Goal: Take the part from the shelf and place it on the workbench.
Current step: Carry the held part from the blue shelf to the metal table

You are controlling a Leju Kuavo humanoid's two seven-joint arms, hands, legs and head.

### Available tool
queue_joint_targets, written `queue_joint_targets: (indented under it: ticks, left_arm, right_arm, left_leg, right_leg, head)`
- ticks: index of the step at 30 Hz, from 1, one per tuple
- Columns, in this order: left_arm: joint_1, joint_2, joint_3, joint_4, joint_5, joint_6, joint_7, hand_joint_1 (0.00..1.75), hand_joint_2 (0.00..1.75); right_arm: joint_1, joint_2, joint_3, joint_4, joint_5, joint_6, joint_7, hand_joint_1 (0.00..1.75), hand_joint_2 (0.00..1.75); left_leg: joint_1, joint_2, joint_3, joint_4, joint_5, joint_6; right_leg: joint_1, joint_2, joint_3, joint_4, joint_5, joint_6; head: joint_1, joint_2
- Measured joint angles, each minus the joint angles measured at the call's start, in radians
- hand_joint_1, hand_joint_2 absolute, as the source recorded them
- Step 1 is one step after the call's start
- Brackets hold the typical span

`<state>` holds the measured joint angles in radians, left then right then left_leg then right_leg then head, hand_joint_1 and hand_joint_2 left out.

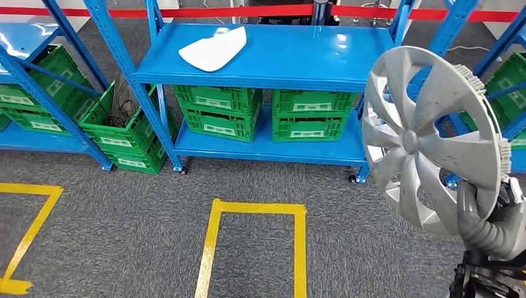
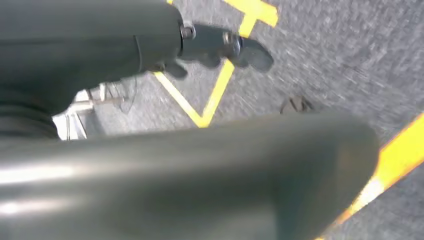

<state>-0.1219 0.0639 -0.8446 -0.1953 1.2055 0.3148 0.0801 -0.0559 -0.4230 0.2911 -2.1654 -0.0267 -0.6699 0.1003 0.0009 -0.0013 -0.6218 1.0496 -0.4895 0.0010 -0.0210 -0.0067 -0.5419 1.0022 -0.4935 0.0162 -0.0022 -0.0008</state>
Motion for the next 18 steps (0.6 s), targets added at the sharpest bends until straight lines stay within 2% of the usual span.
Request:
queue_joint_targets:
  ticks: [1,3,4,5,6,8,9,10,11,13,14,15,16,18]
  left_arm:
    - [0.000,-0.003,-0.004,0.000,-0.004,-0.001,0.000,0.00,0.00]
    - [0.000,-0.008,-0.012,-0.001,-0.009,-0.003,0.000,0.00,0.00]
    - [0.000,-0.008,-0.016,-0.001,-0.014,-0.005,0.001,0.00,0.00]
    - [0.000,-0.009,-0.020,-0.001,-0.020,-0.007,0.004,0.00,0.00]
    - [0.000,-0.009,-0.024,-0.001,-0.027,-0.008,0.007,0.00,0.00]
    - [-0.002,-0.009,-0.034,-0.001,-0.037,-0.011,0.014,0.00,0.00]
    - [-0.003,-0.008,-0.037,-0.001,-0.039,-0.012,0.016,0.00,0.00]
    - [-0.004,-0.008,-0.040,-0.001,-0.040,-0.014,0.017,0.00,0.00]
    - [-0.005,-0.007,-0.043,-0.001,-0.040,-0.016,0.017,0.00,0.00]
    - [-0.006,-0.008,-0.048,-0.002,-0.040,-0.021,0.014,0.00,0.00]
    - [-0.006,-0.008,-0.050,-0.002,-0.039,-0.024,0.010,0.00,0.00]
    - [-0.006,-0.009,-0.053,-0.002,-0.039,-0.026,0.004,0.00,0.00]
    - [-0.006,-0.010,-0.055,-0.002,-0.038,-0.027,-0.001,0.00,0.00]
    - [-0.006,-0.012,-0.058,-0.002,-0.038,-0.028,-0.009,0.00,0.00]
  right_arm:
    - [-0.004,0.002,0.002,0.002,0.000,0.000,0.000,1.75,1.75]
    - [-0.008,0.005,0.004,0.006,0.000,0.001,0.000,1.75,1.75]
    - [-0.010,0.006,0.005,0.009,0.000,0.003,0.000,1.75,1.75]
    - [-0.010,0.007,0.006,0.011,0.000,0.004,0.000,1.75,1.75]
    - [-0.011,0.008,0.007,0.012,0.000,0.006,0.001,1.75,1.75]
    - [-0.013,0.009,0.010,0.013,0.001,0.010,0.002,1.75,1.75]
    - [-0.016,0.009,0.011,0.013,0.002,0.011,0.003,1.75,1.75]
    - [-0.020,0.010,0.012,0.013,0.003,0.011,0.004,1.75,1.75]
    - [-0.024,0.010,0.012,0.012,0.005,0.011,0.004,1.75,1.75]
    - [-0.028,0.011,0.013,0.012,0.010,0.011,0.005,1.75,1.75]
    - [-0.029,0.011,0.014,0.012,0.013,0.011,0.006,1.75,1.75]
    - [-0.030,0.011,0.014,0.012,0.016,0.011,0.006,1.75,1.75]
    - [-0.031,0.011,0.014,0.011,0.018,0.011,0.007,1.75,1.75]
    - [-0.035,0.012,0.015,0.009,0.021,0.011,0.007,1.75,1.75]
  left_leg:
    - [0.001,0.000,-0.020,0.048,-0.037,-0.004]
    - [0.003,0.000,-0.067,0.181,-0.110,-0.008]
    - [0.003,0.000,-0.078,0.227,-0.125,-0.008]
    - [0.003,0.000,-0.073,0.238,-0.121,-0.006]
    - [0.002,0.000,-0.047,0.208,-0.102,-0.002]
    - [-0.002,-0.001,0.045,0.068,-0.057,0.015]
    - [-0.006,-0.001,0.087,0.002,-0.044,0.022]
    - [-0.009,-0.002,0.114,-0.042,-0.037,0.027]
    - [-0.013,-0.002,0.124,-0.062,-0.037,0.030]
    - [-0.013,-0.001,0.116,-0.072,-0.019,0.033]
    - [-0.011,0.000,0.112,-0.080,-0.008,0.037]
    - [-0.007,0.001,0.106,-0.087,0.004,0.041]
    - [-0.004,0.003,0.098,-0.092,0.015,0.045]
    - [-0.004,0.004,0.075,-0.088,0.032,0.050]
  right_leg:
    - [0.001,-0.001,-0.006,-0.001,0.006,-0.007]
    - [0.006,-0.001,-0.023,0.002,0.016,-0.016]
    - [0.009,-0.001,-0.032,0.004,0.022,-0.018]
    - [0.012,-0.001,-0.040,0.006,0.028,-0.019]
    - [0.015,0.000,-0.046,0.007,0.033,-0.019]
    - [0.019,0.000,-0.056,0.007,0.043,-0.018]
    - [0.020,0.001,-0.061,0.007,0.049,-0.015]
    - [0.019,0.000,-0.065,0.007,0.055,-0.011]
    - [0.018,0.000,-0.069,0.007,0.062,-0.006]
    - [0.015,-0.001,-0.075,0.005,0.074,0.006]
    - [0.015,0.000,-0.084,0.011,0.067,0.012]
    - [0.015,0.002,-0.096,0.031,0.044,0.017]
    - [0.014,0.003,-0.112,0.073,0.005,0.021]
    - [0.010,0.004,-0.147,0.198,-0.080,0.031]
  head:
    - [-0.005,0.000]
    - [-0.017,0.000]
    - [-0.022,0.000]
    - [-0.027,0.000]
    - [-0.031,0.000]
    - [-0.037,0.000]
    - [-0.038,0.000]
    - [-0.038,0.000]
    - [-0.040,0.000]
    - [-0.043,0.000]
    - [-0.044,0.000]
    - [-0.041,0.000]
    - [-0.036,0.000]
    - [-0.026,0.000]
